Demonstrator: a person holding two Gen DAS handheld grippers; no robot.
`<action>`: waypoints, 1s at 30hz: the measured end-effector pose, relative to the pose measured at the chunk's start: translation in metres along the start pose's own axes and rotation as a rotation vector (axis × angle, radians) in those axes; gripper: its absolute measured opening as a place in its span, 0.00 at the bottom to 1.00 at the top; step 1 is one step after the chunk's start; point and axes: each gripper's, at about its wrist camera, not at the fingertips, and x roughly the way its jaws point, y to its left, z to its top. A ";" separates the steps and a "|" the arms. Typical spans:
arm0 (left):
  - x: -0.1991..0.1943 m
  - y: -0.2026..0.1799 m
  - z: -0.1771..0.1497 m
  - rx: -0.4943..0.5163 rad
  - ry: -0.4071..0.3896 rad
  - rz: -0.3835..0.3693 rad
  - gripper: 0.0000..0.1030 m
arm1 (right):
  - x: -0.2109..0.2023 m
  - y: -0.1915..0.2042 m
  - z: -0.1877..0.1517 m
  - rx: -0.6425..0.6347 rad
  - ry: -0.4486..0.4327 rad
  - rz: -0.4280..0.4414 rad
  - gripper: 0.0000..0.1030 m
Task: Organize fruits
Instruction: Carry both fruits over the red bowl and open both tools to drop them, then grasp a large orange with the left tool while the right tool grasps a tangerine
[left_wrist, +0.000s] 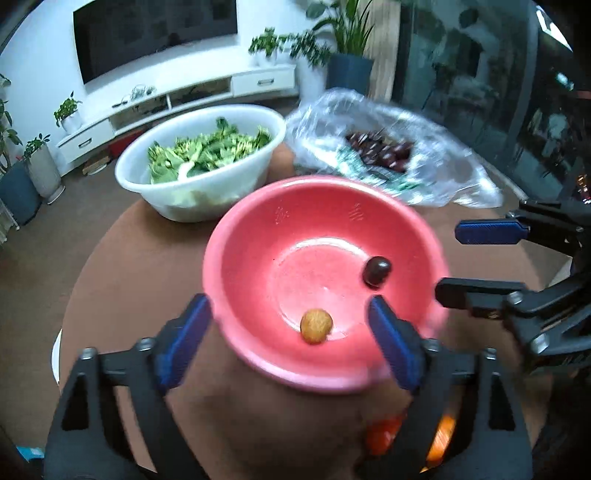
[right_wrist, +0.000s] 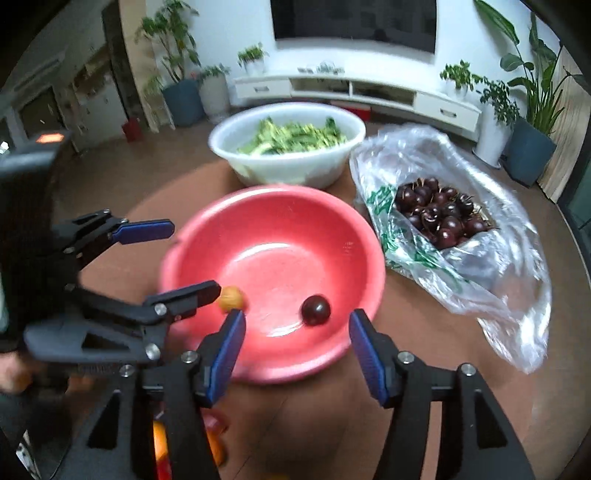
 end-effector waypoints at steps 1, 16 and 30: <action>-0.008 -0.001 -0.005 0.001 -0.013 -0.015 1.00 | -0.008 0.002 -0.005 0.000 -0.018 0.012 0.63; -0.082 -0.064 -0.160 0.031 0.102 -0.084 1.00 | -0.043 0.037 -0.136 0.183 0.029 0.168 0.59; -0.046 -0.099 -0.169 0.062 0.166 -0.102 0.63 | -0.033 0.021 -0.157 0.335 0.082 0.225 0.54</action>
